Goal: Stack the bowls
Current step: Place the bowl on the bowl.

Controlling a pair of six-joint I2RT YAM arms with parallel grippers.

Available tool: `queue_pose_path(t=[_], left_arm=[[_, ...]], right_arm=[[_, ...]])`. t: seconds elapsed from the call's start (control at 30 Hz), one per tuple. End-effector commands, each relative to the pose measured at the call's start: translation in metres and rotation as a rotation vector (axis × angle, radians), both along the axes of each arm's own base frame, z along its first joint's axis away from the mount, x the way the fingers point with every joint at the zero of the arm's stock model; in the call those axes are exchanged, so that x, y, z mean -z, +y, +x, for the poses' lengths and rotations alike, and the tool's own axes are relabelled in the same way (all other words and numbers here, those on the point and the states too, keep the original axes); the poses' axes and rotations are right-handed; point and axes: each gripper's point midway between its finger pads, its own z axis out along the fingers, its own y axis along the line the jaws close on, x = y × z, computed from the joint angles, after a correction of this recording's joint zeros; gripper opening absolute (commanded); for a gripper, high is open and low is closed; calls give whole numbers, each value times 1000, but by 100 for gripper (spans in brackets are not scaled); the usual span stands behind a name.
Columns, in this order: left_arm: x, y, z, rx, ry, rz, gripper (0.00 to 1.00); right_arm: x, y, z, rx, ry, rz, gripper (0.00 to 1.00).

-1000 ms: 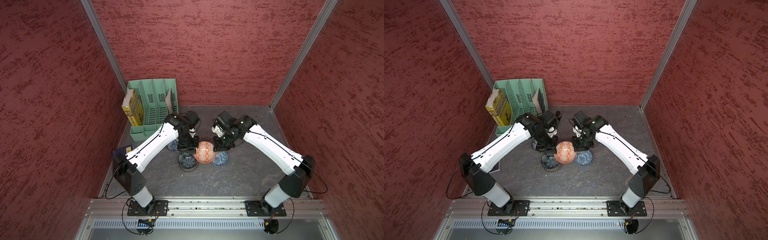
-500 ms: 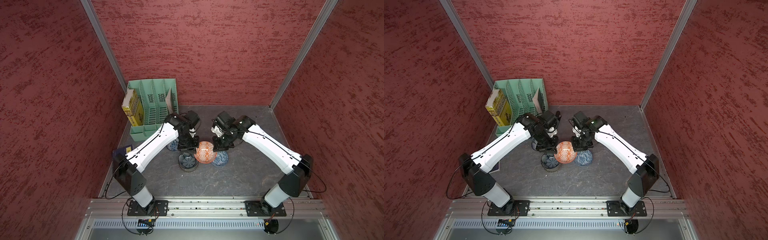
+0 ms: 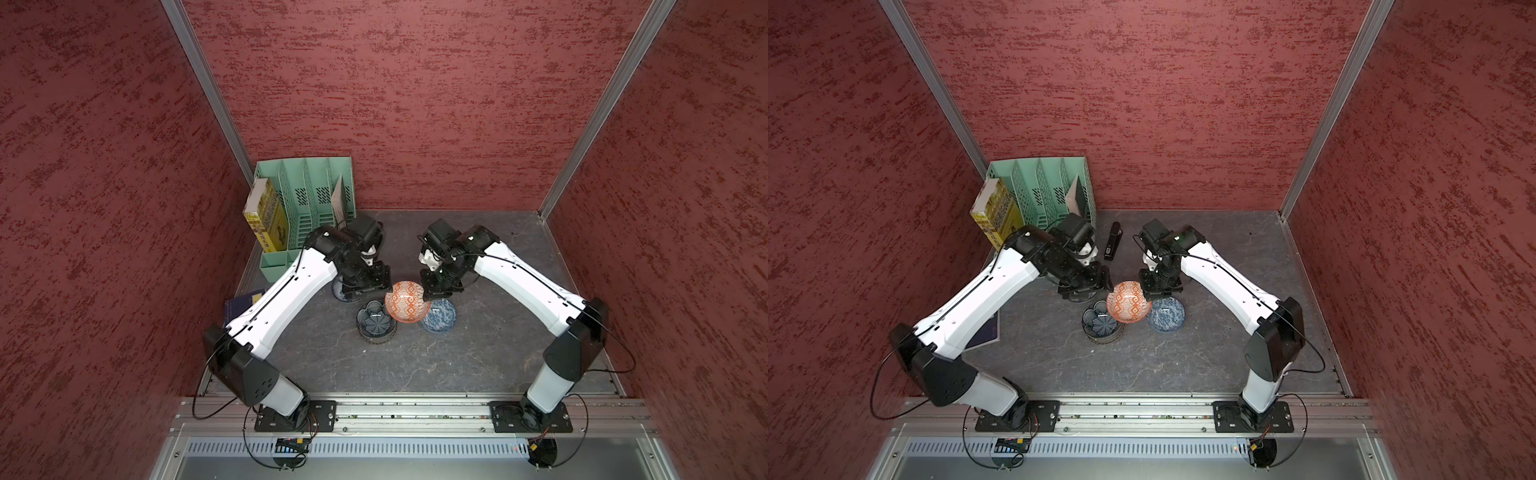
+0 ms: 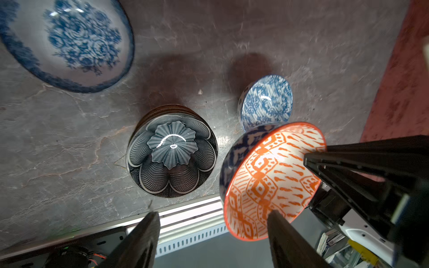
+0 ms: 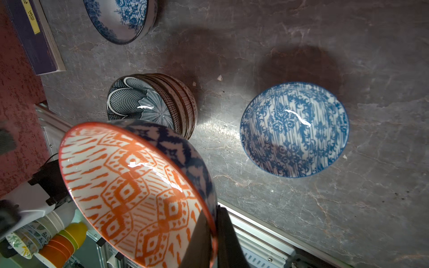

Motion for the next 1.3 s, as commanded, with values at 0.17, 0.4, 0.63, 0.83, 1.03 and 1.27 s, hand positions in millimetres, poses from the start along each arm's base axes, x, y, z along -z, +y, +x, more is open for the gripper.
queue_pose_path(t=[0.17,0.4,0.63,0.83,1.03,1.27], left_arm=[[9,64,-12,-169,-32,-36,75],[39,80,-28,-221,21,-105,71],[48,89,-32,-239,24,-89,70],[52,91,-32,-241,26,-89,70],[56,92,-32,-241,31,-89,70],[62,93,-33,-239,36,-81,70]], right_arm=[[6,-40,35,132,0,5,0],[39,-68,35,210,36,-32,0],[63,-81,29,247,43,-73,0],[75,-81,29,272,28,-48,0],[91,-78,28,288,33,-29,0],[96,-82,26,285,27,-31,0]])
